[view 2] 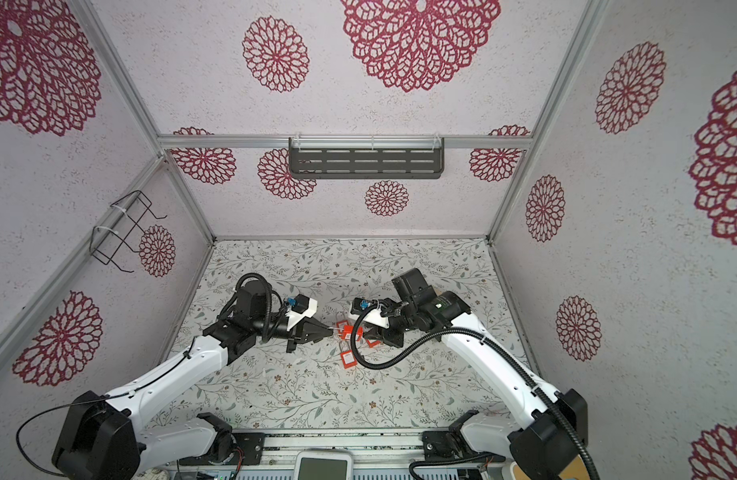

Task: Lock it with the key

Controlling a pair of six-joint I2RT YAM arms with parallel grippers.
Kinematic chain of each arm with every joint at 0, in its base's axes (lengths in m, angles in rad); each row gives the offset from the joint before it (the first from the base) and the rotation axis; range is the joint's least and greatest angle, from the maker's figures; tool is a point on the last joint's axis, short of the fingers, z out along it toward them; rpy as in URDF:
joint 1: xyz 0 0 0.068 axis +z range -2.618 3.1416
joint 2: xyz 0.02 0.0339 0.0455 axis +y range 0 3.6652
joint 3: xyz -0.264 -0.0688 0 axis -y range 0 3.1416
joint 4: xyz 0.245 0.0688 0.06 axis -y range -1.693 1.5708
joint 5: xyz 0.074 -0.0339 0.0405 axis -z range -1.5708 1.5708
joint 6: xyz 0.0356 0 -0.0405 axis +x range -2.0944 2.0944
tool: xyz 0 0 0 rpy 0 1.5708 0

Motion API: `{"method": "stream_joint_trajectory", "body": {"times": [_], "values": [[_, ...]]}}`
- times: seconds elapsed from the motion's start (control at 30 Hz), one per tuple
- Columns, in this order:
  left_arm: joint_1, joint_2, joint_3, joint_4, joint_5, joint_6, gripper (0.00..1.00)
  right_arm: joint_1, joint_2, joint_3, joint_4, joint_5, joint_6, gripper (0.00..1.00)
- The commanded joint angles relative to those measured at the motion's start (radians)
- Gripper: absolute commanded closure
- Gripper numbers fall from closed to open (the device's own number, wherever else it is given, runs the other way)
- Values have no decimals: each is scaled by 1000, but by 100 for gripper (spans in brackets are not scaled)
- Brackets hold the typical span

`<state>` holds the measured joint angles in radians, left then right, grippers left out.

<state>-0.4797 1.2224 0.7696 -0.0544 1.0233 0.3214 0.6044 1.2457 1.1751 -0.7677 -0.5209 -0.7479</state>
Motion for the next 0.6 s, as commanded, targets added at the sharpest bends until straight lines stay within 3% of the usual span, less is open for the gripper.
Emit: {"method": "stream_joint_trajectory", "body": {"times": [0.0, 0.57], "values": [[-9, -8, 34, -17, 26, 17, 100, -6, -4, 33, -13, -39, -23, 73], [-9, -4, 67, -112, 19, 86, 100, -6, -7, 21, -57, -38, -80, 93]]}}
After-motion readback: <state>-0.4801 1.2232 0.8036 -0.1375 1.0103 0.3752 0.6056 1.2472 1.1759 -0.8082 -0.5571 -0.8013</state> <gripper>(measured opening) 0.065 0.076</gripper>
